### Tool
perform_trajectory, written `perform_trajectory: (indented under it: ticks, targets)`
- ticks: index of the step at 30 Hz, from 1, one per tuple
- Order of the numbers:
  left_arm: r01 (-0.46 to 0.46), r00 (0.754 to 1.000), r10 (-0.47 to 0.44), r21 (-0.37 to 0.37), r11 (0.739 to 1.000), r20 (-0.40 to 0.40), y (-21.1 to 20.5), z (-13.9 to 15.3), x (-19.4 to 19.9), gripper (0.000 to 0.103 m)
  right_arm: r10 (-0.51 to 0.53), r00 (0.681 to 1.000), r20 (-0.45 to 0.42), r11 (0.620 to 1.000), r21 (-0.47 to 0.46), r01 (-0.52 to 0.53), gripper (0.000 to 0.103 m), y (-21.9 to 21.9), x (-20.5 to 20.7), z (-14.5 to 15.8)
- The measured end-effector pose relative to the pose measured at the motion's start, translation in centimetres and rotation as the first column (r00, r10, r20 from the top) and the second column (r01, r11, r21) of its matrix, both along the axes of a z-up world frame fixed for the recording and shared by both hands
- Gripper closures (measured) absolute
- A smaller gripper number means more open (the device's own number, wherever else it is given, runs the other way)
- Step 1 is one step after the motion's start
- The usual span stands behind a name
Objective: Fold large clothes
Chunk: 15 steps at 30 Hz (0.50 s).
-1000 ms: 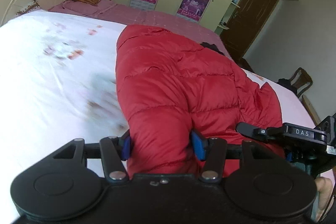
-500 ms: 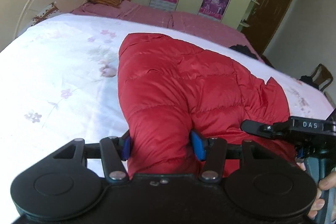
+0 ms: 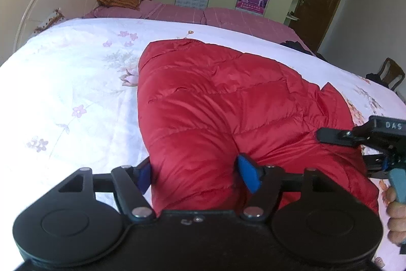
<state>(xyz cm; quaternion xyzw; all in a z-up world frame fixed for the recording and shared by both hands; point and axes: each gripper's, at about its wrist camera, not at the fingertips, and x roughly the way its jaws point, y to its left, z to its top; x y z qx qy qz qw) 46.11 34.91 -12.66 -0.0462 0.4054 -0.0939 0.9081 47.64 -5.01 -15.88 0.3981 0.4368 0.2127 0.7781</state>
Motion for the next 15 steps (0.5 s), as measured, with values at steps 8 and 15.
perform_trajectory:
  ticks: [8, 15]
  targets:
    - [0.014, 0.999, -0.017, 0.099, 0.995, 0.029, -1.1, -0.2, 0.1, 0.024, -0.062, 0.994, -0.085, 0.997, -0.057, 0.058, 0.052, 0.1, 0.5, -1.1]
    - [0.001, 0.996, -0.017, 0.179, 0.984, 0.084, -2.2, 2.5, -1.3, 0.028, -0.071, 0.997, -0.016, 0.985, -0.161, 0.068, 0.052, 0.0, -0.7, 3.5]
